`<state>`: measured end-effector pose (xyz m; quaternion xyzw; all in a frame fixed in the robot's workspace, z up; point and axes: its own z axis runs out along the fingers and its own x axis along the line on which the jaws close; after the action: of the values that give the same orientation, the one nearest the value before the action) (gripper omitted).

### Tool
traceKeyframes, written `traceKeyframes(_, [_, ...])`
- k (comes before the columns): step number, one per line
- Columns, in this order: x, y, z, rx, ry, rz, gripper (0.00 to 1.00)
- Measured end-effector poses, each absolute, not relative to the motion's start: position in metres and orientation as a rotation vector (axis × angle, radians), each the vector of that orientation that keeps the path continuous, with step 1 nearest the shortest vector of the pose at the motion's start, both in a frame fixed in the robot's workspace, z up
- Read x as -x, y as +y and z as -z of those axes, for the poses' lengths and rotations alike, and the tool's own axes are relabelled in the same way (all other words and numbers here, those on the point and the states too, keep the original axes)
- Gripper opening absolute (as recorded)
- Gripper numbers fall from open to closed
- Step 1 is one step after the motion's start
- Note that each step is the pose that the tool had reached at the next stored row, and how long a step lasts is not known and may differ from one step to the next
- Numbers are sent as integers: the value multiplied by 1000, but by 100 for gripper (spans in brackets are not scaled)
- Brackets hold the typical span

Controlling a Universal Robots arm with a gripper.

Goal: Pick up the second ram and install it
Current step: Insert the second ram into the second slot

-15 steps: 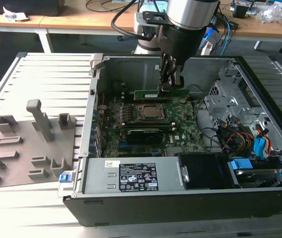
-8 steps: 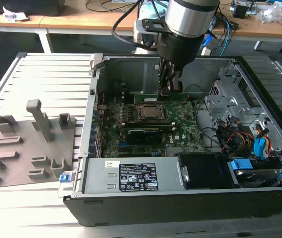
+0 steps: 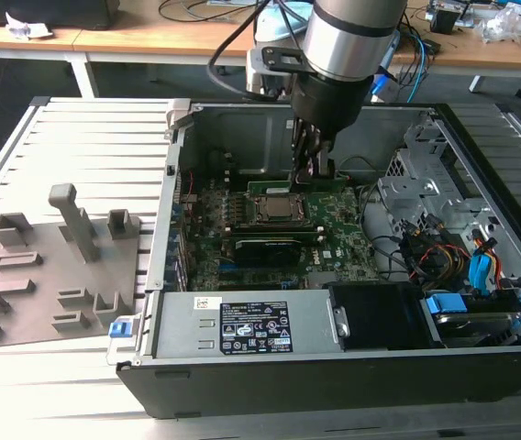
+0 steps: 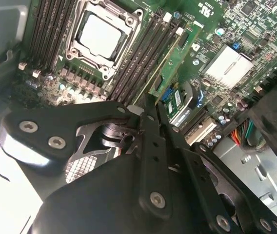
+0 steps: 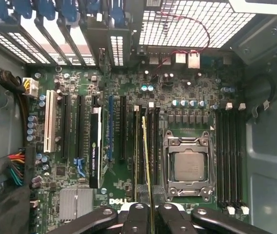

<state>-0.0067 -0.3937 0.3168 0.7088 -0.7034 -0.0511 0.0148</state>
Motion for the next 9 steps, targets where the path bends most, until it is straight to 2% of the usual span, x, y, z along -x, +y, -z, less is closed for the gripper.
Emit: traceKeyframes(9, [7,-378,-308,-2206,-2190,159,14])
